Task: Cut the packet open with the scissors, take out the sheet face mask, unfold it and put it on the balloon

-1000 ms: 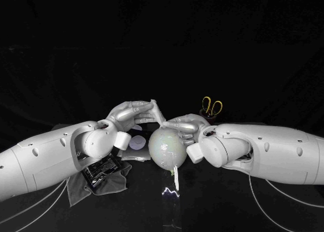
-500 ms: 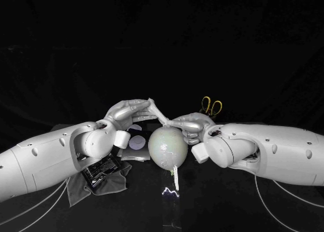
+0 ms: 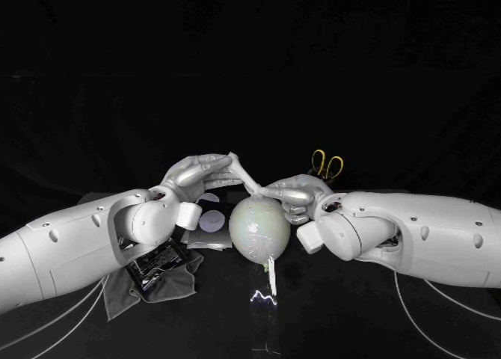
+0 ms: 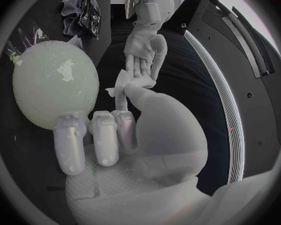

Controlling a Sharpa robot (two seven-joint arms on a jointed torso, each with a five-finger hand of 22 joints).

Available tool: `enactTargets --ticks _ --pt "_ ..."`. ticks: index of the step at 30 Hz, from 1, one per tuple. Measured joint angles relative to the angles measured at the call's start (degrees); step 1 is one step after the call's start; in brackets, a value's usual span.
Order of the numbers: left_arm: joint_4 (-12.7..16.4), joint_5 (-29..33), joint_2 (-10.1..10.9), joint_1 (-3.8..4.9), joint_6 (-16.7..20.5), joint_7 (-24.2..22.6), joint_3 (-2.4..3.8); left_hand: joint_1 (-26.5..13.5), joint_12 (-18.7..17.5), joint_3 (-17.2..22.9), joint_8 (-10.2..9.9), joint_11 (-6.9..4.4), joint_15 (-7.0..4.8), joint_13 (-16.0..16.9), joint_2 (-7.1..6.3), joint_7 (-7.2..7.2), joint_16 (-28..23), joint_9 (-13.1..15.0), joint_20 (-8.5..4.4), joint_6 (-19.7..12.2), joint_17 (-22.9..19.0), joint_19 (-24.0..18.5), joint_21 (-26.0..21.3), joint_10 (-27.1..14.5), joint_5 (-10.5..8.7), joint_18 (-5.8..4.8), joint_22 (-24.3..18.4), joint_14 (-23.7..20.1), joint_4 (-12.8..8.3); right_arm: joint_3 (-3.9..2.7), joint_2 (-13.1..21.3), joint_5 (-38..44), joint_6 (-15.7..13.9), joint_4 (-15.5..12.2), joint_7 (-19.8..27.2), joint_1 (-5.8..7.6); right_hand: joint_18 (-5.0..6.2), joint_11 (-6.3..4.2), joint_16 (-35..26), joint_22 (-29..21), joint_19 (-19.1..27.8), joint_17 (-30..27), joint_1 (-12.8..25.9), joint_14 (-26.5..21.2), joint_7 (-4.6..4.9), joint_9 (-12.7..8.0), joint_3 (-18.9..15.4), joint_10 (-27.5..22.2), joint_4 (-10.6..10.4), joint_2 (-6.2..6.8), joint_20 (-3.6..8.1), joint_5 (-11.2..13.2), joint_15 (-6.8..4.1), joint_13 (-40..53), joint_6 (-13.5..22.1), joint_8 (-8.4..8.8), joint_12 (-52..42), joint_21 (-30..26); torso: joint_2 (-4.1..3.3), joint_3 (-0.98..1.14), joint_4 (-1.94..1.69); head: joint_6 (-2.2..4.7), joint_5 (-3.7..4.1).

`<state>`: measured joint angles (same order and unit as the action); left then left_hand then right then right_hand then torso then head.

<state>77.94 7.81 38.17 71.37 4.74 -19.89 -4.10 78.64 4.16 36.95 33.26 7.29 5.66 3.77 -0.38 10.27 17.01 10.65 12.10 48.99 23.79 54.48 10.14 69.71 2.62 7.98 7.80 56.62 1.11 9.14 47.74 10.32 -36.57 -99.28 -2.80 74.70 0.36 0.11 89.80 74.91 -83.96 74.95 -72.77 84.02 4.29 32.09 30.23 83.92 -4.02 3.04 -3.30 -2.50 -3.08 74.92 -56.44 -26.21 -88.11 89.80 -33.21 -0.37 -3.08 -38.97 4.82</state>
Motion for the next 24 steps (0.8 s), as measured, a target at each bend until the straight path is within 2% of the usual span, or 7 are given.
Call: enactTargets --ticks 1,3,19,21,24 --pt "0.01 0.01 0.0 0.0 0.04 0.02 0.0 0.0 0.0 0.0 0.0 0.0 0.02 0.0 0.0 0.0 0.0 0.0 0.0 0.0 -0.06 0.0 0.0 0.0 0.0 0.04 0.0 0.02 0.0 0.0 0.02 0.07 0.0 0.0 0.0 0.0 0.0 0.0 0.0 0.0 0.0 0.0 0.06 0.0 -0.18 0.0 0.0 0.0 0.0 0.06 0.0 0.0 0.0 0.01 0.19 -0.44 0.09 0.0 0.0 0.0 0.0 0.0 -0.01" --pt "0.01 0.03 0.0 0.0 0.14 0.05 0.0 -0.01 0.0 0.0 0.0 0.0 0.09 0.0 0.01 0.0 -0.05 0.0 0.0 0.0 -0.12 0.0 0.0 0.0 0.0 0.88 0.0 0.31 0.0 0.01 0.03 0.19 0.01 0.0 0.0 0.0 0.0 0.0 0.0 0.01 0.0 0.0 0.13 0.0 -0.15 0.0 0.01 0.0 0.01 0.13 0.0 0.08 0.0 0.01 0.23 -0.66 0.1 0.0 -0.01 -0.01 0.0 0.0 -0.05" --pt "0.38 -0.52 0.17 0.09 1.17 0.52 0.08 -0.1 0.28 0.31 0.01 -0.13 -0.02 0.1 0.07 0.09 -0.68 0.0 0.41 -0.12 -0.62 0.41 0.23 0.33 0.0 0.88 -0.02 1.24 -0.32 0.1 -0.16 4.45 -0.05 0.98 1.24 -0.08 0.0 0.0 -0.05 0.04 -0.06 -0.05 0.36 -0.01 -0.11 0.02 0.12 -0.01 0.12 0.06 0.25 -0.17 0.01 0.03 0.66 -1.04 0.77 -0.06 -0.02 0.03 0.03 0.36 -0.71" --pt "0.45 -0.65 0.19 0.11 1.23 0.59 0.09 -0.1 0.28 0.31 0.01 -0.02 -0.02 0.1 0.07 0.09 -0.68 0.0 0.4 -0.12 -0.67 0.41 0.23 0.45 0.0 0.88 -0.02 1.24 -0.32 0.11 -0.36 5.64 -0.06 1.36 1.37 -0.09 0.01 0.01 -0.05 0.04 -0.06 -0.05 0.59 -0.01 -0.09 0.03 0.95 -0.01 0.95 0.28 0.25 -0.17 0.01 0.02 0.68 -1.04 0.83 -0.06 -0.02 0.04 0.03 0.41 -0.77" --pt "0.55 -0.81 0.22 0.13 1.32 0.69 0.11 -0.49 0.5 0.31 0.58 -0.22 -0.11 0.18 -0.32 0.17 -0.92 0.0 0.62 -0.22 -0.79 0.62 0.47 0.67 0.0 1.6 -0.02 1.93 -0.32 0.13 -0.75 7.45 -0.07 1.93 1.48 -0.1 0.01 0.01 -0.16 0.04 -0.06 -0.04 0.95 -0.01 -0.05 0.1 1.41 -0.01 1.42 0.36 0.25 -0.16 0.01 0.01 0.72 -1.04 0.85 -0.08 -0.02 0.04 0.06 0.45 -0.82"
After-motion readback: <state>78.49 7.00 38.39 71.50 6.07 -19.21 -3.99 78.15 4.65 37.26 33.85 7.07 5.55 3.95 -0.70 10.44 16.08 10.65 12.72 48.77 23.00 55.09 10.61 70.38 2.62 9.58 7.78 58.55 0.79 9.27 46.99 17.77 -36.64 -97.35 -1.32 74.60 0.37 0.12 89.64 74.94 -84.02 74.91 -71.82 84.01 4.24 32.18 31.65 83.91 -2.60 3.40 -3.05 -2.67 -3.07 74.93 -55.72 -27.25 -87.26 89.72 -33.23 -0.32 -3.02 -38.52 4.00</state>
